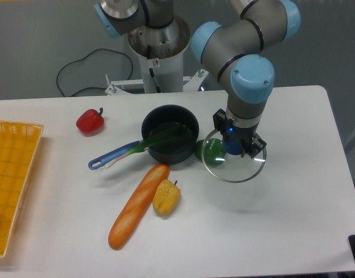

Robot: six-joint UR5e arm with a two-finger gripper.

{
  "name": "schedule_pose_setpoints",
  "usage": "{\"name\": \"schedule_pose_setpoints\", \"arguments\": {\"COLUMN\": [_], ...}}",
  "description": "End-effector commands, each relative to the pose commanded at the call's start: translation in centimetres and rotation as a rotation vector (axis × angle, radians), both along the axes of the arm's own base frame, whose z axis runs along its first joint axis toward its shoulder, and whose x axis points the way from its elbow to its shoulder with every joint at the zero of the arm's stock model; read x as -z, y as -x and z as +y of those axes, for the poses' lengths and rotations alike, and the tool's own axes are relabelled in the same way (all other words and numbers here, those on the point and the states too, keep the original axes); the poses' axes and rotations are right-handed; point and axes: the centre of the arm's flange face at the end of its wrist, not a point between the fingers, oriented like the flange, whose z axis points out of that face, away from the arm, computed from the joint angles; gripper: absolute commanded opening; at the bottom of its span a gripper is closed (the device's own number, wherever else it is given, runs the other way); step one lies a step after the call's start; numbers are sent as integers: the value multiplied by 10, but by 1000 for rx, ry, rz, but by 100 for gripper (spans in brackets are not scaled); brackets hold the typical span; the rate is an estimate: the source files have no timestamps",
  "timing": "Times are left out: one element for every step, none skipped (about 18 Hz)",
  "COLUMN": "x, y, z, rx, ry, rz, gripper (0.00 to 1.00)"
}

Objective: Close the pot lid
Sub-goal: 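Carry the held glass lid toward the black saucepan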

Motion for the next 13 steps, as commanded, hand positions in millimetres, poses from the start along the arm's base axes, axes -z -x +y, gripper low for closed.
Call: {"name": "schedule_pose_setpoints", "arguments": {"x": [1, 2, 2, 1, 2, 2, 3, 3, 4, 4, 5, 6, 10], "y": [0, 0, 0, 0, 0, -2, -3, -3, -4, -5, -6, -8, -10], "z": [0, 0, 1, 1, 2, 4, 5, 5, 6, 5, 5, 5, 3], "rx": [-2, -2, -5, -8, -15, -32, -41, -43, -41, -41, -41, -41, -43], "ry": [1, -3, -15, -32, -46, -47, -46, -48, -47, -46, -44, -43, -41], "rz": [-1, -4, -10, -20, -28, -31, -32, -33, -34, -35, -38, -43, -50], "gripper": [37, 37, 37, 37, 37, 37, 37, 37, 37, 37, 37, 37, 37]}}
